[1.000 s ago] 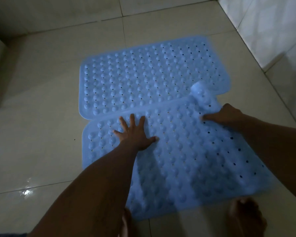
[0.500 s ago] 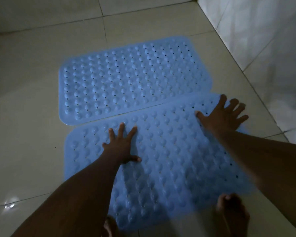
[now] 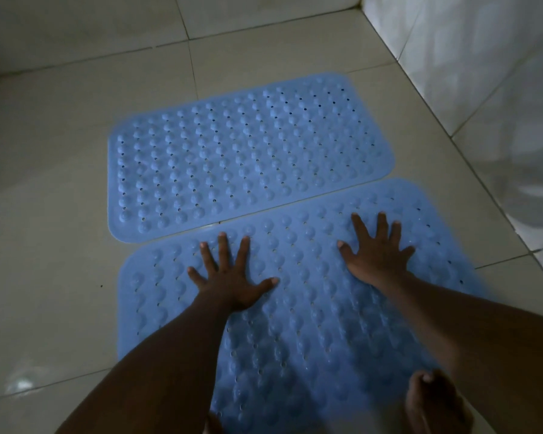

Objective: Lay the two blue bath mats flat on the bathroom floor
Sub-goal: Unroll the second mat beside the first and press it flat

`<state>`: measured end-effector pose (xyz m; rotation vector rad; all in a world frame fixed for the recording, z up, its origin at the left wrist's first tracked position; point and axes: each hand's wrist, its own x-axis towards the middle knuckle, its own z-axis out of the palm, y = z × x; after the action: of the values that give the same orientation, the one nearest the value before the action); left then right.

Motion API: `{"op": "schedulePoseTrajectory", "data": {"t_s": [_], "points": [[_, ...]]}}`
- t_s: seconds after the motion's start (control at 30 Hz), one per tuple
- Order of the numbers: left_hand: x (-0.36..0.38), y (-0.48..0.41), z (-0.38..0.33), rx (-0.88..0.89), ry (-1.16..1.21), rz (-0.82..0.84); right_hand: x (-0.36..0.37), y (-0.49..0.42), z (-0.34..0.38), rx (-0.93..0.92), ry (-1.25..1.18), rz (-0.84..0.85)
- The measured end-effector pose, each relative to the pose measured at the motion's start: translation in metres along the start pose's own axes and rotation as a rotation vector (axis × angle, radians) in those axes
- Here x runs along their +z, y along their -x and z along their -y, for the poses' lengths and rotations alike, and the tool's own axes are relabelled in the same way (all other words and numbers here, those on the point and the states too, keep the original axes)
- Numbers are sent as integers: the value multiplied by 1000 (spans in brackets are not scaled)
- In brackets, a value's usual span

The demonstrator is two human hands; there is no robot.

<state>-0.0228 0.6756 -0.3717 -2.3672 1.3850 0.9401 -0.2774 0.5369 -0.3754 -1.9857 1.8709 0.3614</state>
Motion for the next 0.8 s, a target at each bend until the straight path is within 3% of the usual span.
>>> {"op": "schedulePoseTrajectory", "data": {"t_s": [0.8], "points": [[0,10,33,48,-57,-20,0,19,18,-38,158,-113]]}}
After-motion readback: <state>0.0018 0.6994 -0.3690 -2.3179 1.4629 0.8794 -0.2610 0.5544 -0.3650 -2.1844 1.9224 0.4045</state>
